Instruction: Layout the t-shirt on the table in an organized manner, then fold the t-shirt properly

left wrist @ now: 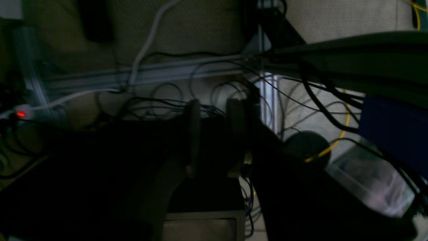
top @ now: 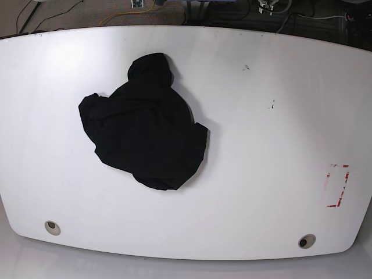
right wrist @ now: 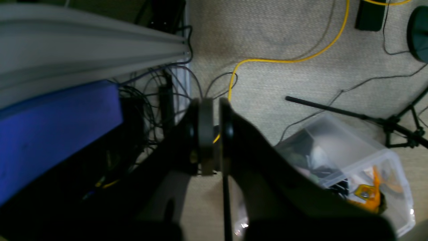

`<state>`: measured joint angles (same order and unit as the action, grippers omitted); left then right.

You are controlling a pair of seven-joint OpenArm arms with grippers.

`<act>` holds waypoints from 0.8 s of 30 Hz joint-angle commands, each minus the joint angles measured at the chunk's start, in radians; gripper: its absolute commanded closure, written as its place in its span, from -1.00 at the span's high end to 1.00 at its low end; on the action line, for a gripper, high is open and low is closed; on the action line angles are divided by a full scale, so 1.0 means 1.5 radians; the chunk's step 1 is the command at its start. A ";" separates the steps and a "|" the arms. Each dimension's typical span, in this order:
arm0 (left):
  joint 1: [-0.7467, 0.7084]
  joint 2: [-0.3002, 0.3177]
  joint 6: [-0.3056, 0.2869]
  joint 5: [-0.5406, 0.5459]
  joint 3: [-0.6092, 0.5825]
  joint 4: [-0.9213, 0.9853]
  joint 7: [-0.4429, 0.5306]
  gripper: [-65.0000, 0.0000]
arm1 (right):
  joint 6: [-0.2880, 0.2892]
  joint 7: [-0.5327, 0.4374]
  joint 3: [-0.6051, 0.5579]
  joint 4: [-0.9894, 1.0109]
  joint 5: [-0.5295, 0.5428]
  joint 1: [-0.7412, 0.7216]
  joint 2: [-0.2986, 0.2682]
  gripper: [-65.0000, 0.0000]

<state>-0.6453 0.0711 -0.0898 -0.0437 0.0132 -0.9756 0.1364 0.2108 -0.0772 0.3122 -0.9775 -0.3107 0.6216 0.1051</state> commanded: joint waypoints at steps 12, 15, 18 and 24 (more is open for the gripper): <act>-0.125 0.023 -0.003 0.002 0.002 -0.185 0.008 -0.66 | 0.005 -0.011 0.001 -0.143 0.002 0.100 0.005 -0.93; -0.160 0.024 -0.003 0.002 0.021 -0.231 0.008 -0.66 | 0.031 -0.010 0.000 -0.176 0.002 0.122 0.007 -0.93; -0.186 0.022 -0.003 0.002 0.042 -0.269 0.008 -0.66 | 0.048 -0.007 0.000 -0.207 0.003 0.141 0.012 -0.93; -0.234 0.022 -0.003 0.002 0.065 -0.331 0.008 -0.66 | 0.051 -0.007 0.002 -0.274 0.029 0.192 0.021 -0.93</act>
<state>-0.9600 0.1017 -0.0971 -0.0444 0.0998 -1.4361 0.1280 0.2867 -0.0734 0.3141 -1.3521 -0.3027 0.8650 0.1360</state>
